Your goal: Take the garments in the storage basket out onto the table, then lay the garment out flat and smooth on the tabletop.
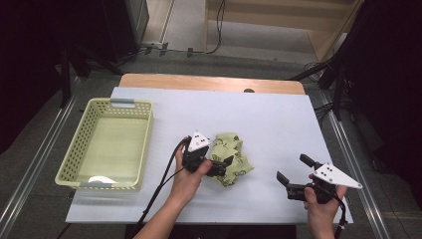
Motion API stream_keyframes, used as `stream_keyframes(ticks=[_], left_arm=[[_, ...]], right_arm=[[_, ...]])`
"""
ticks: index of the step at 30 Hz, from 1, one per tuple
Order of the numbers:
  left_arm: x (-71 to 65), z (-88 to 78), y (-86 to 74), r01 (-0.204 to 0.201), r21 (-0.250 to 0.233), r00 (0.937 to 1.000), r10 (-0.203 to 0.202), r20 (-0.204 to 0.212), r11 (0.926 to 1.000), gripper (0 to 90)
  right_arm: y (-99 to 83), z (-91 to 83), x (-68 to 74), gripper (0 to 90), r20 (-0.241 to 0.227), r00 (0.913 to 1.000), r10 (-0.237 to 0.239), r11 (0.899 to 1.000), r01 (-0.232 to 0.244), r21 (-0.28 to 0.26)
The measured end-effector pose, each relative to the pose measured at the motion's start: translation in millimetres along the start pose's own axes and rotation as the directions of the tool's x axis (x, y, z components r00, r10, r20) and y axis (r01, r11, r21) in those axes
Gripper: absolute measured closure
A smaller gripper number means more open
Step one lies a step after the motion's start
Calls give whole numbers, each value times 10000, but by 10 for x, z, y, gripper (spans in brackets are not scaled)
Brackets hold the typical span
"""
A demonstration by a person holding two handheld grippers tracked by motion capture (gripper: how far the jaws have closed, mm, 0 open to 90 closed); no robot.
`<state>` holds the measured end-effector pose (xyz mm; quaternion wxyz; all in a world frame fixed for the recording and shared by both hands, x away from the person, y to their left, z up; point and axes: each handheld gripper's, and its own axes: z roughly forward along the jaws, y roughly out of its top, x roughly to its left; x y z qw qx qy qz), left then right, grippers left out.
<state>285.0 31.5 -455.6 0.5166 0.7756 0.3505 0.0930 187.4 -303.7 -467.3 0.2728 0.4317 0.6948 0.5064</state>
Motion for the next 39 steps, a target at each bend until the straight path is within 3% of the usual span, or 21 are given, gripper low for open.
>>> stream_keyframes(ticks=[10, 14, 18, 21, 23, 25, 28, 31, 32, 33, 35, 39], left_arm=[[72, -182, -93, -137, 17, 9999, 137, -78, 9999, 0], [73, -187, -152, -265, 184, 9996, 266, -64, 9995, 0], [78, -192, -250, -159, 270, 9999, 159, 10, 9995, 0], [100, -220, -327, -123, 393, 9999, 123, 12, 9992, 26], [109, -227, -364, -27, 474, 10000, 31, -78, 9989, 78], [109, -237, -388, 3, 420, 9998, 6, -215, 9991, 145], [69, -221, -411, -141, 622, 9999, 138, 60, 9980, 175], [22, -218, -427, -416, 798, 9978, 373, 545, 9959, 181], [9, -215, -430, -421, 879, 9979, 376, 525, 9952, 213], [2, -210, -432, -446, 964, 9980, 401, 483, 9943, 301], [-1, -198, -439, -402, 1079, 9970, 327, 708, 9934, 385], [-14, -229, -428, -464, 1101, 9940, 349, 1041, 9928, 632]], right_arm=[[209, 330, 279, 0, -776, 9968, -196, 9997, 209, 152], [284, 535, 362, 0, -1178, 9929, -134, 9983, 199, 540], [356, 750, 440, 0, -1925, 9810, 262, 9935, -43, 1135], [289, 784, 527, 0, -2186, 9758, -11, 9873, 358, 1549], [202, 763, 533, 89, -2117, 9773, 10, 9844, 363, 1720], [141, 749, 498, 134, -2043, 9780, 418, 9824, -29, 1870], [64, 765, 439, 225, -1874, 9785, 860, 9738, -428, 2233], [8, 807, 458, 334, -2075, 9747, 830, 9648, -264, 2615], [-10, 821, 473, 419, -2182, 9731, 732, 9619, -112, 2730], [-23, 835, 488, 469, -2274, 9714, 686, 9601, -24, 2796], [-36, 852, 504, 569, -2216, 9728, 680, 9571, -9, 2898], [-25, 827, 486, 771, -2247, 9725, 608, 9629, 22, 2700]])
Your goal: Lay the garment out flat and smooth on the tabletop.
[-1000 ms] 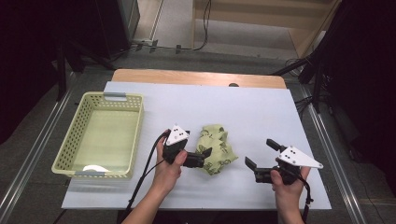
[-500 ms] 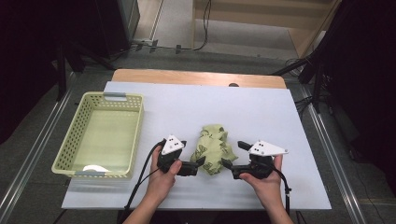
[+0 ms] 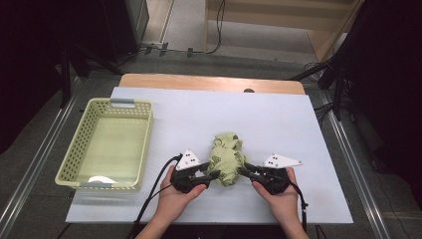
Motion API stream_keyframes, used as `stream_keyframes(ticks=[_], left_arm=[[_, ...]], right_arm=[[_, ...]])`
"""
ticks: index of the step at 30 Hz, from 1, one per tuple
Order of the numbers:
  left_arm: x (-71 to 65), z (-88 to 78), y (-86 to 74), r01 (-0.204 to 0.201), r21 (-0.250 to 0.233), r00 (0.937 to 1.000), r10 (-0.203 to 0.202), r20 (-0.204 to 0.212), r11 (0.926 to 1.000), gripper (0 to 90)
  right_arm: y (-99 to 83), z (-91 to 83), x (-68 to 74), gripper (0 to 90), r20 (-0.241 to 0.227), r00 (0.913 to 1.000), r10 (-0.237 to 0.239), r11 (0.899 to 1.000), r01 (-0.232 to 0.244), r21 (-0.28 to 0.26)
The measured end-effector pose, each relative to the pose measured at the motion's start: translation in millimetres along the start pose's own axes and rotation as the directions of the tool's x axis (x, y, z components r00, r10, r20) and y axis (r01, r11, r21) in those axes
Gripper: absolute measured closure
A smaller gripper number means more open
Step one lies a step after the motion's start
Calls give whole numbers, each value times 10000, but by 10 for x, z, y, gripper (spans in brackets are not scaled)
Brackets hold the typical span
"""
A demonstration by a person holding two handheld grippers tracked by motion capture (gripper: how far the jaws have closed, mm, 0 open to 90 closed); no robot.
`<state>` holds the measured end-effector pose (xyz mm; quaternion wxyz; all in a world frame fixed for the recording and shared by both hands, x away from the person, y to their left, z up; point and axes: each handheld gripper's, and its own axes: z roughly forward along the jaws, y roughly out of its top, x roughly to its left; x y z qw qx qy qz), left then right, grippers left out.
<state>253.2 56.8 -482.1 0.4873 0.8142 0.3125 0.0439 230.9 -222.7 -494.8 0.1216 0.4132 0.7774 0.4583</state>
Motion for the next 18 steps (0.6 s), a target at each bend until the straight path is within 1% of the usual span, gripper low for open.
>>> stream_keyframes(ticks=[1, 2, 3, 4, 5, 6, 7, 11, 14, 15, 16, 17, 18], left_arm=[[-11, -12, 3, -49, 8, 10000, 49, 53, 10000, 693], [-21, -22, 3, -32, -45, 9996, 33, 285, 10000, 755], [-40, -30, 6, -23, -41, 9991, 25, 414, 10000, 791], [-65, -28, 12, -145, 18, 9988, 144, 476, 9999, 806], [-100, -22, 17, -267, 37, 9983, 265, 513, 9996, 817], [-131, -17, 27, -331, 18, 9975, 329, 627, 9995, 822], [-166, -10, 40, -332, -18, 9964, 332, 774, 9994, 825], [-348, 0, 109, -830, -201, 9894, 848, 1179, 9963, 829], [-438, -23, 128, -1021, -274, 9852, 1049, 1356, 9944, 827], [-462, -31, 133, -997, -312, 9831, 1033, 1511, 9945, 827], [-483, -34, 140, -1042, -293, 9806, 1076, 1640, 9941, 824], [-500, -26, 154, -991, -171, 9751, 1005, 1976, 9949, 819], [-513, 1, 175, -998, 43, 9597, 951, 2645, 9950, 807]], right_arm=[[7, -15, -2, 808, 50, 10000, -48, 10000, 49, -73], [14, -36, -3, 864, 196, 9998, -31, 9998, 34, -177], [24, -58, -11, 868, 267, 9996, 7, 9995, 1, -308], [40, -80, -20, 870, 304, 9995, 15, 9991, -2, -432], [58, -102, -22, 873, 363, 9993, 18, 9986, 1, -527], [75, -123, -27, 875, 440, 9990, -72, 9979, 100, -645], [90, -147, -30, 875, 514, 9986, -111, 9973, 148, -713], [98, -216, -69, 876, 880, 9961, -88, 9948, 177, -1005], [110, -299, -130, 877, 1133, 9936, 35, 9925, 104, -1218], [117, -342, -155, 877, 1209, 9927, 9, 9909, 154, -1338], [122, -389, -172, 877, 1289, 9916, 67, 9892, 123, -1460], [127, -436, -191, 877, 1355, 9908, 39, 9876, 175, -1561], [133, -480, -212, 877, 1432, 9897, -41, 9862, 277, -1631]])
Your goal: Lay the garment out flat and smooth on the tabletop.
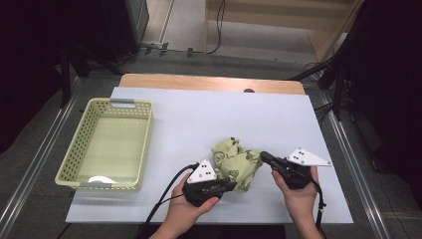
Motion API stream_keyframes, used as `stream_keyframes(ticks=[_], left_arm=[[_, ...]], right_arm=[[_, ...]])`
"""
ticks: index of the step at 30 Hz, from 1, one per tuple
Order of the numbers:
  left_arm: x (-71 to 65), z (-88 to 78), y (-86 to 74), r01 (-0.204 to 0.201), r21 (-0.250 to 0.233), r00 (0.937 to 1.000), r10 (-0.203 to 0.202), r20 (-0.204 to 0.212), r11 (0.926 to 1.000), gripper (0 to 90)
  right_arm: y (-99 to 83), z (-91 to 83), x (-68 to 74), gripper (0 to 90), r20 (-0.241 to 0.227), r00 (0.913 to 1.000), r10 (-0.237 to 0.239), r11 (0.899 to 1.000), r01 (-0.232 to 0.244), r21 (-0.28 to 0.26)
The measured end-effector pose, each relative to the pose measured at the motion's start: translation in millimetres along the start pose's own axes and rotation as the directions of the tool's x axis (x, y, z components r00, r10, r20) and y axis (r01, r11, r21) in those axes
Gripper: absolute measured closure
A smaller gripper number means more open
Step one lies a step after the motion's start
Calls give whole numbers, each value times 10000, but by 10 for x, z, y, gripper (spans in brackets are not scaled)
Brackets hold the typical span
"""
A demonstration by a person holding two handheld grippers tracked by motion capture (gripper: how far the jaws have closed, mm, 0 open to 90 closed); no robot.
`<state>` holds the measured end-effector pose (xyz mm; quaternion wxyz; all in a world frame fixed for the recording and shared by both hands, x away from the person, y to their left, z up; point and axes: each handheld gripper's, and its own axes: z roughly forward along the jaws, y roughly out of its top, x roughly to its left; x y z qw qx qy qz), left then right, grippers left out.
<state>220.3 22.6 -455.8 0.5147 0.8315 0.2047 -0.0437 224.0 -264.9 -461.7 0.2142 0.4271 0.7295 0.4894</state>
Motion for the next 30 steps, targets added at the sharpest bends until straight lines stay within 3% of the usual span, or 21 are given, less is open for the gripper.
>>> stream_keyframes(ticks=[2, 6, 8, 11, 14, 17, 18, 21, 23, 26, 30], left_arm=[[-58, 22, 20, -412, -44, 9989, 413, 202, 9991, 741], [-85, 1, 34, -621, -280, 9974, 610, -383, 9977, 545], [-24, -40, 9, -360, -460, 9966, 325, -754, 9983, 468], [80, -94, -32, 44, -686, 9909, -135, -1341, 9976, 276], [168, -129, -59, 386, -886, 9867, -520, -1537, 9953, 131], [230, -152, -85, 555, -918, 9846, -697, -1603, 9942, 67], [246, -161, -93, 581, -906, 9845, -721, -1596, 9942, 44], [291, -179, -124, 694, -980, 9868, -828, -1395, 9928, 0], [313, -181, -141, 687, -932, 9844, -827, -1553, 9933, 0], [328, -189, -164, 738, -938, 9816, -889, -1691, 9929, 0], [349, -202, -172, 629, -780, 9774, -772, -1966, 9950, 0]], right_arm=[[17, -70, -45, 877, 239, 9997, -54, 10000, 56, -53], [-11, -154, -209, 877, 744, 9970, 191, 9998, -188, -54], [-31, -187, -293, 876, 924, 9947, 462, 9989, -456, -81], [-47, -229, -394, 874, 1241, 9901, 663, 9978, -656, -97], [-80, -251, -491, 856, 1630, 9832, 817, 9966, -826, -15], [-61, -331, -539, 689, 1932, 9706, 1437, 9896, -1427, -191], [-16, -367, -519, 637, 1885, 9712, 1456, 9893, -1436, -245], [148, -410, -365, 517, 1453, 9836, 1064, 9942, -1072, -22], [207, -360, -225, 400, 1132, 9892, 931, 9952, -959, 197], [199, -161, -40, 212, 659, 9938, 898, 9924, -949, 783], [89, 120, 119, 26, 471, 9944, 944, 9818, -1008, 1608]])
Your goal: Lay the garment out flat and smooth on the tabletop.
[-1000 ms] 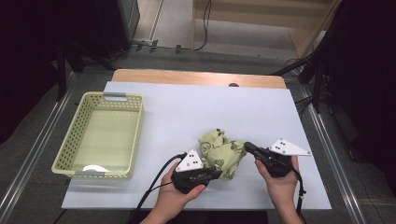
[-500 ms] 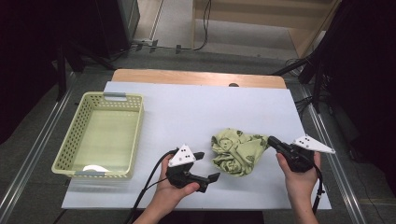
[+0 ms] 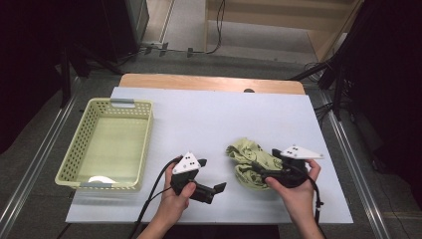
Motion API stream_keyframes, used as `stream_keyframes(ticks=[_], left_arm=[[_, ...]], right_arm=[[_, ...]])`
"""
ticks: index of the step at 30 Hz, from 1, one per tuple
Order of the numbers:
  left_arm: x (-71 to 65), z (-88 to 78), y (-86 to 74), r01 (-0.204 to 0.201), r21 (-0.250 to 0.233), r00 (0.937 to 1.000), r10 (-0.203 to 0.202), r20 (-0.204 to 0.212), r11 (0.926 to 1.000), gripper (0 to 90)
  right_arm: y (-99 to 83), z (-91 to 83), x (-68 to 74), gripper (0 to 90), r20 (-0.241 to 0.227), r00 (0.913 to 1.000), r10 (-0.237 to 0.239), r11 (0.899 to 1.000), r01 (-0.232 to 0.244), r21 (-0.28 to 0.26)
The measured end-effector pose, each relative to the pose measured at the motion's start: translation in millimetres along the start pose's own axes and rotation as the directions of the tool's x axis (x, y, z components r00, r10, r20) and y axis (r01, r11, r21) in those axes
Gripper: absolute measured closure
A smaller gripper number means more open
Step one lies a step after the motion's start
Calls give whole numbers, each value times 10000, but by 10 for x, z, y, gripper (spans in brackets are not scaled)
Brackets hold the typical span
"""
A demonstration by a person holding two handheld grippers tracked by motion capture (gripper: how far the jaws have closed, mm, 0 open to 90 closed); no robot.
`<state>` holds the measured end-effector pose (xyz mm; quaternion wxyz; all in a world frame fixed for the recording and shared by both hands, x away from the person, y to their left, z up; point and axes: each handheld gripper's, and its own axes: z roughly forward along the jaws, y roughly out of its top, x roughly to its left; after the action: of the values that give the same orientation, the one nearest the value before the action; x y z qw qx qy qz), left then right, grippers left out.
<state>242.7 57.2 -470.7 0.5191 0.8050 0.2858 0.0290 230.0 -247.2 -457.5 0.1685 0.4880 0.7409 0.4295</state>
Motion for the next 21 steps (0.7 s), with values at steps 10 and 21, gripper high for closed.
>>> stream_keyframes(ticks=[10, 21], left_arm=[[79, -41, 3, -22, -38, 9991, 21, -426, 10000, 0], [129, -86, 25, 187, -268, 9973, -205, -702, 9995, 0]], right_arm=[[-185, 428, 237, 144, -1028, 9907, -892, 9687, 1103, 2224], [-186, 241, 304, 657, -304, 9822, -1855, 9814, 1867, 451]])
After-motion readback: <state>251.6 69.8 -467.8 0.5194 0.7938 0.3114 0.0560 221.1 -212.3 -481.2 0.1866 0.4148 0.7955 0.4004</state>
